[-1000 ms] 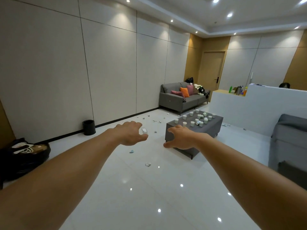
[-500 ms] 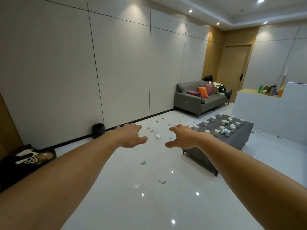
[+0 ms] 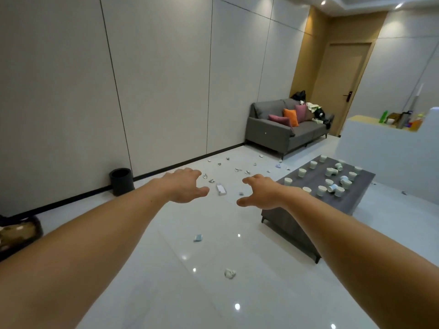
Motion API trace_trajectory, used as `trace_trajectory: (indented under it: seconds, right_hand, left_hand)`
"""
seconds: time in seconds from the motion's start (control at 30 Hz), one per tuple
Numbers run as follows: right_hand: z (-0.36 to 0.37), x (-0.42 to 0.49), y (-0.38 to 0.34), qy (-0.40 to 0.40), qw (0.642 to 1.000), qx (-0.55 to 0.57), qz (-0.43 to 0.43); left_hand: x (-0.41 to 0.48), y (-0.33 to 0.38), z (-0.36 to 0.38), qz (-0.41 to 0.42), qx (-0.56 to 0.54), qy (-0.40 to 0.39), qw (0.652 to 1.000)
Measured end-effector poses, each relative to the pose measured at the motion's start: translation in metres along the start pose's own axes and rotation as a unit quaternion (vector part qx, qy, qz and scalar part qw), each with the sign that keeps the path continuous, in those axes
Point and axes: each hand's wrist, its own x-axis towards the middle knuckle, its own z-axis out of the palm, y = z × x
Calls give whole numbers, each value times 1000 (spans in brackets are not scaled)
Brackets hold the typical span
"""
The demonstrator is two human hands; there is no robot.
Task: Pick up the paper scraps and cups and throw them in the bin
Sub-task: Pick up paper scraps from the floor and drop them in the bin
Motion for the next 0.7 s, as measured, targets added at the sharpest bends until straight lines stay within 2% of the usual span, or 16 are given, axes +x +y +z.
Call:
trace_trajectory:
  seconds: [0.23,0.4,0.7]
  right_hand:
    - [-3,152,16,-26,999,22,38]
    - [-10,235,44,-34,998,35,39]
    - [-2,435,164,-61,997,45,26]
  left_hand:
    - [167,-43,3,25,-10,-36,999]
    - [266,-48,6,39,-2,-51,998]
    - [488,-6,58,49,-16,-79,996]
